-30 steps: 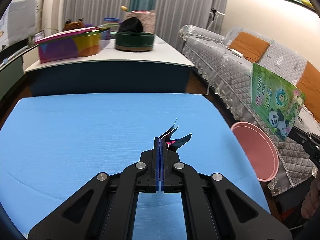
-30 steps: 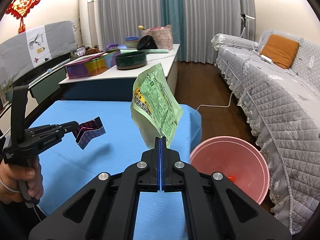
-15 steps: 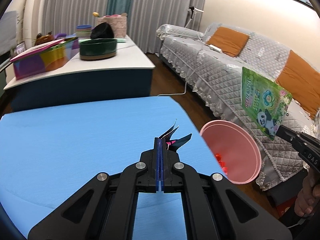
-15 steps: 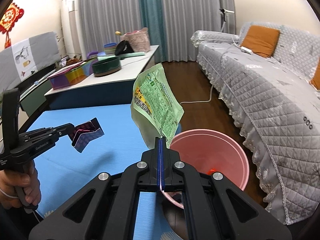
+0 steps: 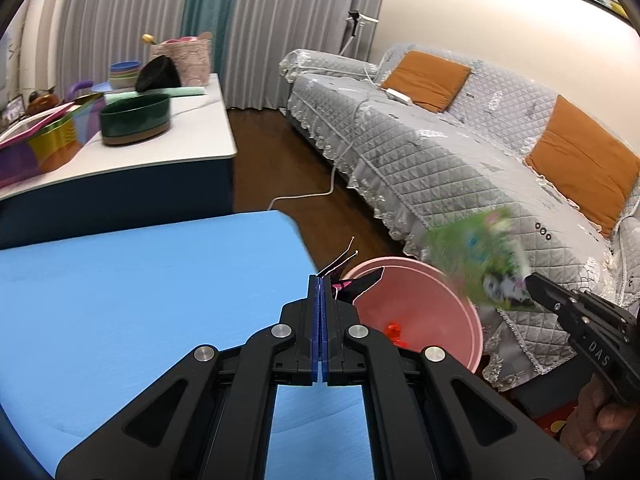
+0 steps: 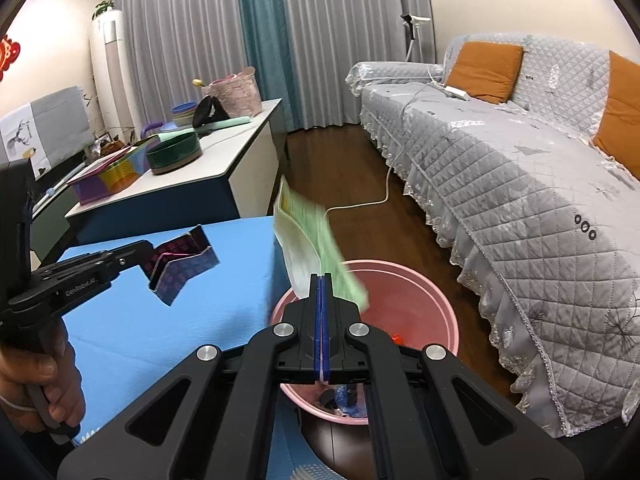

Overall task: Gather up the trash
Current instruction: 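Open the right tool over the bin while the left tool opens over it too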

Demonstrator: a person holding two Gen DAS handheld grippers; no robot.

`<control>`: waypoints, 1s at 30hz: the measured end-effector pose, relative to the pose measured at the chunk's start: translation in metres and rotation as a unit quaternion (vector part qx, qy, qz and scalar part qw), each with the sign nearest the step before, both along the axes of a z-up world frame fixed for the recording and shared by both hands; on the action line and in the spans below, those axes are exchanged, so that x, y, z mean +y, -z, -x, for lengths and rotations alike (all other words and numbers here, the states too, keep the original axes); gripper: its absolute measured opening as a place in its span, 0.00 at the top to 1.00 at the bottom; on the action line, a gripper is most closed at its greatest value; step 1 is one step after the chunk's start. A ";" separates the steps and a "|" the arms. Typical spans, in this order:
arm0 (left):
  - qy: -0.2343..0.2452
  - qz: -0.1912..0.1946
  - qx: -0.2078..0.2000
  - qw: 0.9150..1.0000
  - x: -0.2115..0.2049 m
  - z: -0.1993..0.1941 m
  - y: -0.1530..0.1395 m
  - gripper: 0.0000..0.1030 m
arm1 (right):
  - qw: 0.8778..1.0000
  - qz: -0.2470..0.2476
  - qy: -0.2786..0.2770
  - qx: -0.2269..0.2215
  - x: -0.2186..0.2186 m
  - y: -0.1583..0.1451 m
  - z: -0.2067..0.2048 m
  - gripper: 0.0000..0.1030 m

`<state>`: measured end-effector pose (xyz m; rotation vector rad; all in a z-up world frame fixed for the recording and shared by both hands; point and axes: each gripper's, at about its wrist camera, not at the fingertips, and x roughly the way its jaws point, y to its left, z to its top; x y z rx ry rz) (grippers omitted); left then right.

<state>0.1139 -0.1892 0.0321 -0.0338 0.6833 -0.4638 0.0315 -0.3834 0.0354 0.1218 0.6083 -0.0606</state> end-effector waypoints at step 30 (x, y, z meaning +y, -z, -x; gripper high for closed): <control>0.047 -0.007 0.072 0.996 -0.086 -0.032 0.029 0.65 | 0.995 -0.049 0.086 0.029 -0.065 0.025 -0.028 0.47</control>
